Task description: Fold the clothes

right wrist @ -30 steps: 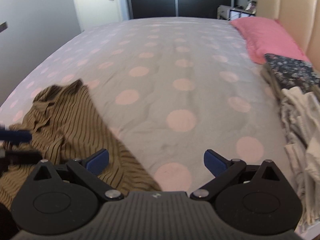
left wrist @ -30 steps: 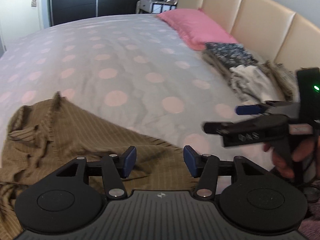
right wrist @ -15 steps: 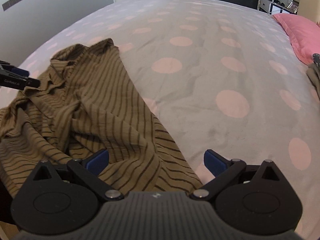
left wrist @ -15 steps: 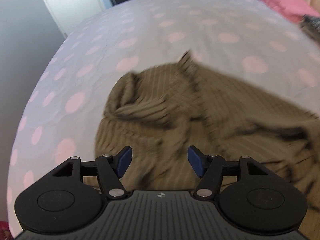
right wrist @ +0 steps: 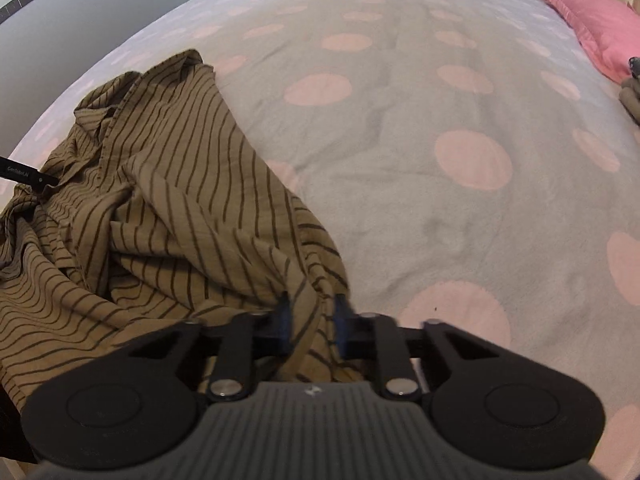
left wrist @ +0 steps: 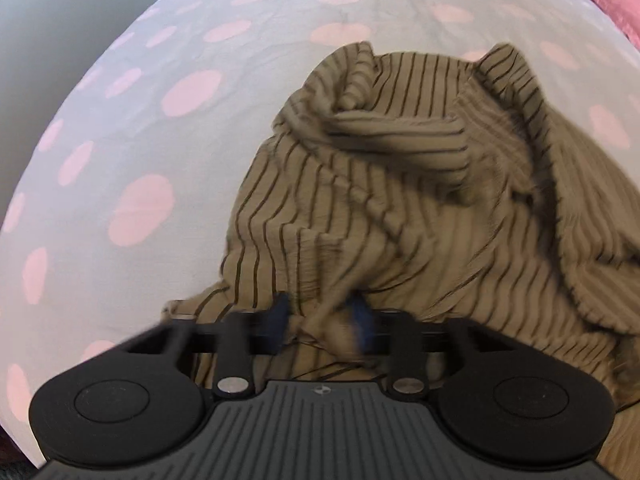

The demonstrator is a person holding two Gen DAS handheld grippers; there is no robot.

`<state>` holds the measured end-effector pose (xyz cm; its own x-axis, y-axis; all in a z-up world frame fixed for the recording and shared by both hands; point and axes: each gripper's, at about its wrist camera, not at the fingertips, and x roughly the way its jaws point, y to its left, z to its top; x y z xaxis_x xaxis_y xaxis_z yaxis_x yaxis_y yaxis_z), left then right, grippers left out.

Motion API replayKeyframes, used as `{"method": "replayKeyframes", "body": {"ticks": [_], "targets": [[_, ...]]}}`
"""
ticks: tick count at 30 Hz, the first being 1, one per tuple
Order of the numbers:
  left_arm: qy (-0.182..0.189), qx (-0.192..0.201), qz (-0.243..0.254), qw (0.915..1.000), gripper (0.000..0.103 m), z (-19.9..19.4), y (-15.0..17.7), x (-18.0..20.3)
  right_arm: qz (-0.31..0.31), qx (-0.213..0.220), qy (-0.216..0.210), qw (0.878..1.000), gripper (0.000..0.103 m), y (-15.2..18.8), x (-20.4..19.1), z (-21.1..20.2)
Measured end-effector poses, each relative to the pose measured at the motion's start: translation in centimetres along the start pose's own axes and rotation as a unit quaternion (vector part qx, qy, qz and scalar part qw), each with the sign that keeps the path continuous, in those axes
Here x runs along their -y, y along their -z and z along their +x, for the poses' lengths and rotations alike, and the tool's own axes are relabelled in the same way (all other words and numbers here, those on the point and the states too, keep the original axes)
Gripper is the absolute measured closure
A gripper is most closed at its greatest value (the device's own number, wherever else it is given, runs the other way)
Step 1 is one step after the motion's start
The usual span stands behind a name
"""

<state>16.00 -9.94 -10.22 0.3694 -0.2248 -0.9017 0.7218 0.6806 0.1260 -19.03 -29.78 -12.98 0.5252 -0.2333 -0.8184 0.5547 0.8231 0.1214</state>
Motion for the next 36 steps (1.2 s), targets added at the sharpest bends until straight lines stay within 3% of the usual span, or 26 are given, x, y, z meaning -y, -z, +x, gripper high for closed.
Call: {"method": "replayKeyframes", "body": {"ticks": [2,6,11,15,20,23,26,30,33,36], "targets": [[0.001,0.016,-0.002,0.9999,0.096,-1.0,-0.3,0.4,0.008,0.027,0.025,0.999,0.095,-0.4,0.4,-1.3],[0.025,0.073,-0.029,0.9966,0.098,-5.0,-1.1,1.0,0.050,0.083,0.064,0.993,0.096,-1.8,2.2,-5.2],[0.055,0.153,-0.031,0.9863,0.099,-11.6,-1.6,2.2,0.071,0.136,0.101,0.983,0.097,-3.8,4.6,-10.6],[0.080,0.209,-0.044,0.9736,0.099,-16.8,-2.4,3.4,0.075,0.169,0.144,0.972,0.097,-5.7,7.4,-14.5],[0.095,0.298,-0.021,0.9497,0.100,-24.4,-4.5,6.1,0.073,0.231,0.228,0.943,0.097,-8.2,11.9,-21.0],[0.105,0.330,-0.007,0.9381,0.100,-27.6,-5.9,7.7,0.084,0.240,0.250,0.934,0.097,-9.6,14.8,-24.1],[0.101,0.347,-0.014,0.9323,0.100,-29.5,-6.8,8.7,0.097,0.234,0.267,0.930,0.097,-10.0,16.9,-25.5],[0.063,0.318,-0.030,0.9454,0.100,-29.3,-6.7,7.1,0.104,0.200,0.271,0.936,0.097,-8.5,18.5,-25.3],[0.011,0.249,-0.037,0.9677,0.100,-25.7,-5.6,5.2,0.105,0.151,0.257,0.949,0.097,-6.5,19.3,-22.6],[-0.025,0.168,-0.043,0.9845,0.100,-21.2,-4.2,3.3,0.106,0.097,0.227,0.963,0.096,-4.5,19.8,-18.9]]}}
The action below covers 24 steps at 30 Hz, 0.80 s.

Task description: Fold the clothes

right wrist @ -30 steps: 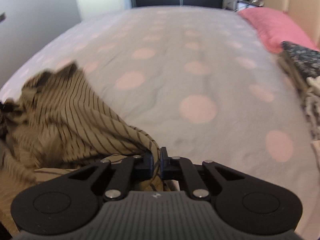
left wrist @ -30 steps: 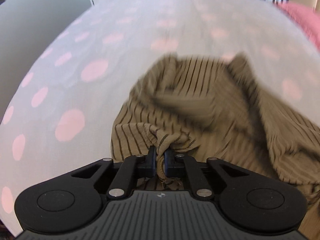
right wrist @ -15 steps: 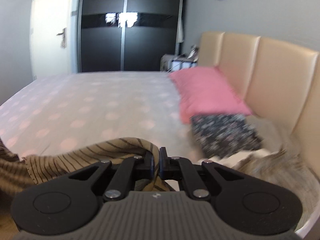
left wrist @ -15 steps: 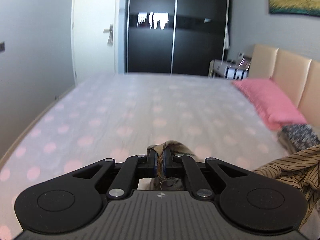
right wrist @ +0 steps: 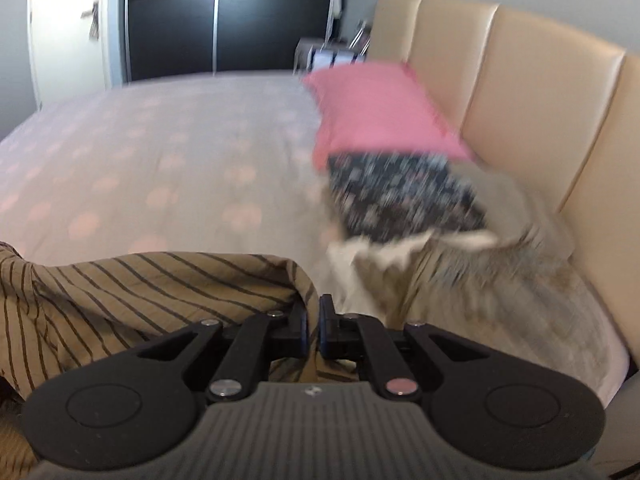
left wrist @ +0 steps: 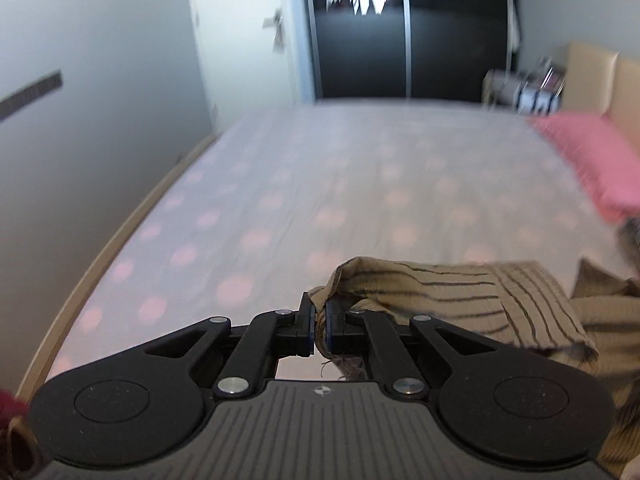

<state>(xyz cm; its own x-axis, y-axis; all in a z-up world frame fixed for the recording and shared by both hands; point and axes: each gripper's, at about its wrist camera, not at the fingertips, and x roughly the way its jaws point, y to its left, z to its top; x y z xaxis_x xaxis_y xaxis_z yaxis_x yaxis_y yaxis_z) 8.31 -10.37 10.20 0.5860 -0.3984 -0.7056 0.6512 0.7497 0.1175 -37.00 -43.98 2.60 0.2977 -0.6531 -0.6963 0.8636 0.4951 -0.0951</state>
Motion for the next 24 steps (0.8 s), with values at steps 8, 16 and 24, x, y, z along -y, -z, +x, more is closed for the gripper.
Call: {"method": "replayKeyframes", "body": {"ticks": [8,16,24], "targets": [[-0.053,-0.207,0.045,0.9759,0.100,10.7,7.7,-1.0,-0.082,-0.104,-0.026,0.991,0.094,5.4,-4.4,5.5],[0.008,-0.218,0.073,0.9732,0.064,10.1,9.7,-0.6,-0.121,-0.031,-0.051,0.991,0.059,5.1,-4.9,1.2],[0.112,-0.144,0.141,0.9730,0.051,9.5,7.2,6.7,-0.192,0.024,-0.178,0.965,0.051,5.0,-11.0,-2.7]]}}
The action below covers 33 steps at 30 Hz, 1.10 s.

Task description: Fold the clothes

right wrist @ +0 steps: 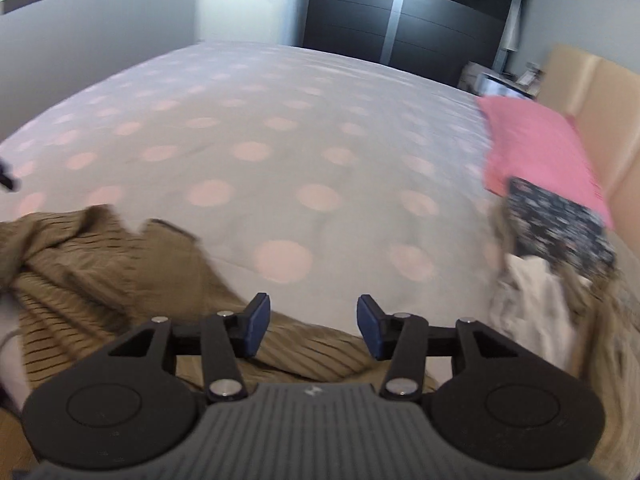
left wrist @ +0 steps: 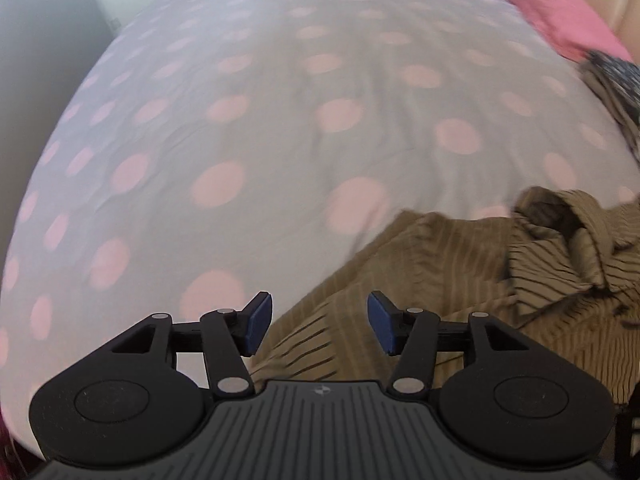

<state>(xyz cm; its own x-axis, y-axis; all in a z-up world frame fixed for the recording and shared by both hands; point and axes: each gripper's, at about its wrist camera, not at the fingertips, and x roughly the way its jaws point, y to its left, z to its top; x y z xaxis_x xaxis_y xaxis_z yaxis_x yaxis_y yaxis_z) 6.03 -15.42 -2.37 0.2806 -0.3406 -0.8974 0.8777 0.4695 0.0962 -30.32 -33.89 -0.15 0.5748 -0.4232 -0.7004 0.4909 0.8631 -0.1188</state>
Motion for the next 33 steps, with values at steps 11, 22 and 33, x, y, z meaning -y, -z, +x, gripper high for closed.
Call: {"method": "replayKeyframes", "body": {"ticks": [11,22,33], "targets": [[0.028,-0.001,0.085,0.9960,0.055,8.3,-2.1,7.0,0.023,-0.026,-0.103,0.994,0.034,-2.7,-6.8,6.2],[0.041,-0.020,0.067,0.9967,0.088,11.1,-2.6,7.6,0.021,-0.073,-0.120,0.990,0.072,-2.8,-9.2,11.6],[-0.014,0.030,0.021,0.9992,0.103,7.1,-3.2,5.8,0.089,-0.020,-0.038,0.995,0.098,-3.7,-3.9,8.7]]}}
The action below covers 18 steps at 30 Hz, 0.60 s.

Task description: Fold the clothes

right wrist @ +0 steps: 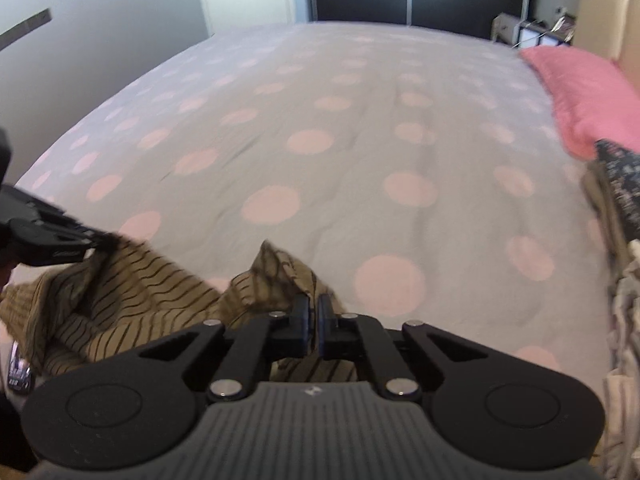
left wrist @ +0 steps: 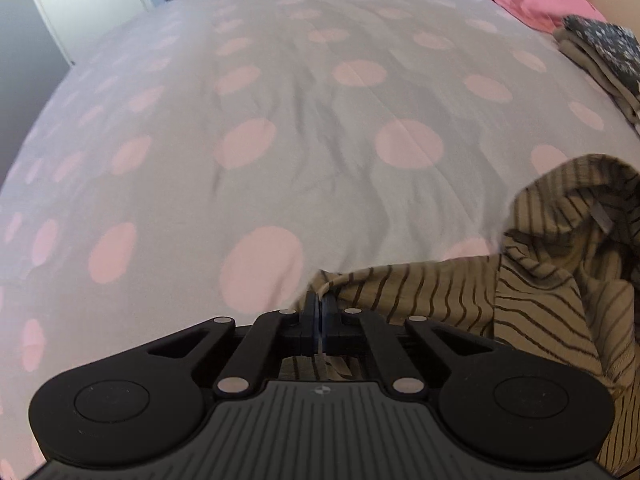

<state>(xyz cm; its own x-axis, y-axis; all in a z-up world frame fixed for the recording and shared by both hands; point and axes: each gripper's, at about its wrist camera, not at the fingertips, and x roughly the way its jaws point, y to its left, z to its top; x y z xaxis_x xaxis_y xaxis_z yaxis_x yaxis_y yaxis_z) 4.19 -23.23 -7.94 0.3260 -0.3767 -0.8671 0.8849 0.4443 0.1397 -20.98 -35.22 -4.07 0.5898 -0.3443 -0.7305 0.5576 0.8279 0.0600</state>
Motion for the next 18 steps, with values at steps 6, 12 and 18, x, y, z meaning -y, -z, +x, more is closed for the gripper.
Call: {"method": "replayKeyframes", "body": {"ticks": [6,12,18], "targets": [[-0.053,0.026,-0.075,0.9954,0.103,-3.2,-0.6,-4.9,0.003,0.064,0.047,0.997,0.100,-3.7,1.9,-3.1],[-0.075,0.035,-0.125,0.9887,0.103,-3.7,0.0,-8.5,-0.005,0.113,0.068,0.991,0.100,-7.9,2.6,-2.6],[-0.088,0.004,-0.111,0.9899,0.103,-2.1,0.3,-8.5,-0.012,0.091,0.070,0.993,0.089,-8.2,3.2,-0.7]]}}
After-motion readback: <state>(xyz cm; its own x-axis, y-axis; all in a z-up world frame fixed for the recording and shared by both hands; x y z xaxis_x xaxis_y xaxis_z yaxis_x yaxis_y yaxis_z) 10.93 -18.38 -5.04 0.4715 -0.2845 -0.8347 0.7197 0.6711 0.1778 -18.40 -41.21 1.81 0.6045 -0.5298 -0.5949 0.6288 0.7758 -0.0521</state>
